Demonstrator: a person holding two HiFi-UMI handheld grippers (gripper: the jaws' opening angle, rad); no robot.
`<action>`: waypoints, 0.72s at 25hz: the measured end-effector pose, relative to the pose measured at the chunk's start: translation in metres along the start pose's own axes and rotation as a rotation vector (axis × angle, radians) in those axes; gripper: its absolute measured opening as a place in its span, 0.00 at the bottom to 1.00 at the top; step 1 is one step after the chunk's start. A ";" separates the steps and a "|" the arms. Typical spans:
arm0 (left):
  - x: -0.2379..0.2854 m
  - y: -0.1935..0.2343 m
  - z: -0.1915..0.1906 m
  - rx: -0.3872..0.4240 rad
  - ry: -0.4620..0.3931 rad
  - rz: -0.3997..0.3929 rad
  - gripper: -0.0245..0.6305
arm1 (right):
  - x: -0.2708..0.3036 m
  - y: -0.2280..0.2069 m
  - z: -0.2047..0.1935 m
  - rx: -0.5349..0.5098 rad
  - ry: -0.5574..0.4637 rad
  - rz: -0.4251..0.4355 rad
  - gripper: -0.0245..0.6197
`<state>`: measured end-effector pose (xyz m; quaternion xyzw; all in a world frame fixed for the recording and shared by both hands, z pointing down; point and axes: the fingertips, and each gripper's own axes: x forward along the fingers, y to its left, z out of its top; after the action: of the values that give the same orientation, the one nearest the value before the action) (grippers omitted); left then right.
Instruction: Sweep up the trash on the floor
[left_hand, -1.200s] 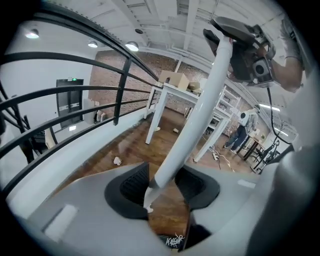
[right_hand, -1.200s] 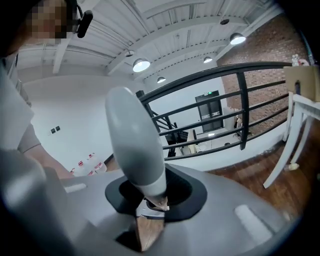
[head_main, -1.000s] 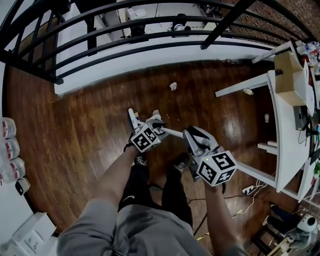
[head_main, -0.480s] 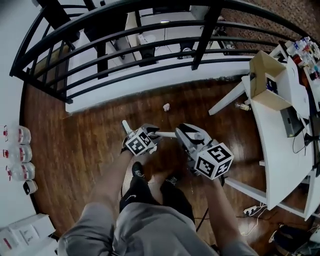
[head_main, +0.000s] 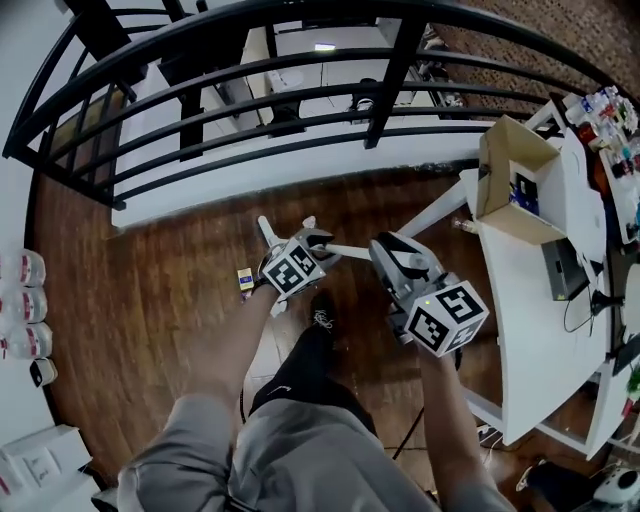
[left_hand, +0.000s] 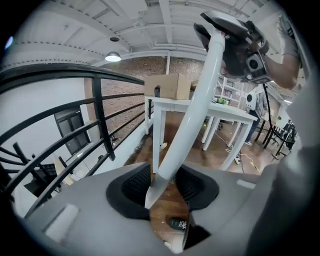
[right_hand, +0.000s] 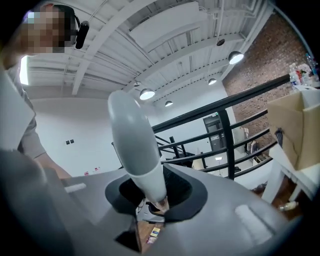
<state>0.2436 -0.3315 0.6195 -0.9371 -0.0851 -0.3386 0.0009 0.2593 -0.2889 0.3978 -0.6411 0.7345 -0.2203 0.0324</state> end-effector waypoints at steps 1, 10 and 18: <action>0.012 0.006 0.008 -0.008 -0.015 -0.007 0.26 | 0.004 -0.012 0.005 -0.011 0.011 -0.007 0.15; 0.079 0.072 0.070 -0.167 -0.137 -0.006 0.26 | 0.064 -0.089 0.060 -0.116 0.104 -0.026 0.15; 0.144 0.129 0.096 -0.255 -0.231 0.052 0.27 | 0.104 -0.164 0.074 -0.141 0.145 -0.030 0.15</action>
<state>0.4340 -0.4300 0.6439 -0.9642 -0.0166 -0.2366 -0.1191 0.4177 -0.4225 0.4151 -0.6349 0.7390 -0.2144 -0.0695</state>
